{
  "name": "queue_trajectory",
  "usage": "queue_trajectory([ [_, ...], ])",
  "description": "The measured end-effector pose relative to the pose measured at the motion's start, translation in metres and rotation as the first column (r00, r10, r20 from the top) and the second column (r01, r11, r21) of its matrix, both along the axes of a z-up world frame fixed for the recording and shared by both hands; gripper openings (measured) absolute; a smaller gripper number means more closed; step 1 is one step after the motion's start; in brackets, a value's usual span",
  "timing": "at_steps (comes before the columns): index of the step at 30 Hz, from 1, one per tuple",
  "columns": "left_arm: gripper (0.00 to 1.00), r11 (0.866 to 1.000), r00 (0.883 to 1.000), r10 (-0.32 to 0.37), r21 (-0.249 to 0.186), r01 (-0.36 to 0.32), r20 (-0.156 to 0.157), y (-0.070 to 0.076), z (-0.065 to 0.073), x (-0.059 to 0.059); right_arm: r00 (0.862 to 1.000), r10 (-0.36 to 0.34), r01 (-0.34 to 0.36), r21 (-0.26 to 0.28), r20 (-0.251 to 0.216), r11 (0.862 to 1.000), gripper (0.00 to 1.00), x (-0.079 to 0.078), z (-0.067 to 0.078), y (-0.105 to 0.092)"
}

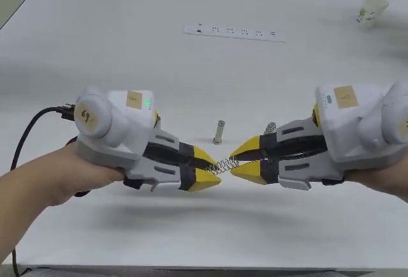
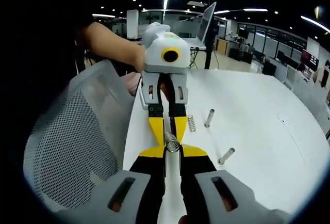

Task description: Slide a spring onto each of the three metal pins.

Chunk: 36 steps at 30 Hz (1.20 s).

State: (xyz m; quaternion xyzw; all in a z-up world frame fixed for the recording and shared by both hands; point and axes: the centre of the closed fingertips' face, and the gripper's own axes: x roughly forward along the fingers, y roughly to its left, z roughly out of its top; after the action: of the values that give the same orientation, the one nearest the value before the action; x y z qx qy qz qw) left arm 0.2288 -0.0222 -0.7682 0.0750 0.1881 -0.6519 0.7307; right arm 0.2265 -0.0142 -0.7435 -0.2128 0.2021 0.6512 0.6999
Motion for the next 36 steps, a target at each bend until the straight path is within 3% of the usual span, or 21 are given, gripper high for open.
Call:
queue_trajectory([
  [10,0.02,1.000,1.000,-0.017,0.010,0.017,0.008,-0.004,-0.001,-0.003,1.000,0.006,-0.006,0.032,0.000,0.999,0.07,-0.003,0.010,0.011],
  [23,0.02,1.000,1.000,-0.023,0.004,0.023,0.011,-0.007,0.002,-0.004,1.000,0.008,-0.009,0.035,0.012,0.999,0.08,-0.001,0.016,0.020],
  [36,0.02,1.000,1.000,-0.018,-0.002,0.018,0.012,-0.004,0.004,-0.003,0.999,-0.022,0.024,0.081,-0.030,0.996,0.10,0.002,0.019,0.025],
])
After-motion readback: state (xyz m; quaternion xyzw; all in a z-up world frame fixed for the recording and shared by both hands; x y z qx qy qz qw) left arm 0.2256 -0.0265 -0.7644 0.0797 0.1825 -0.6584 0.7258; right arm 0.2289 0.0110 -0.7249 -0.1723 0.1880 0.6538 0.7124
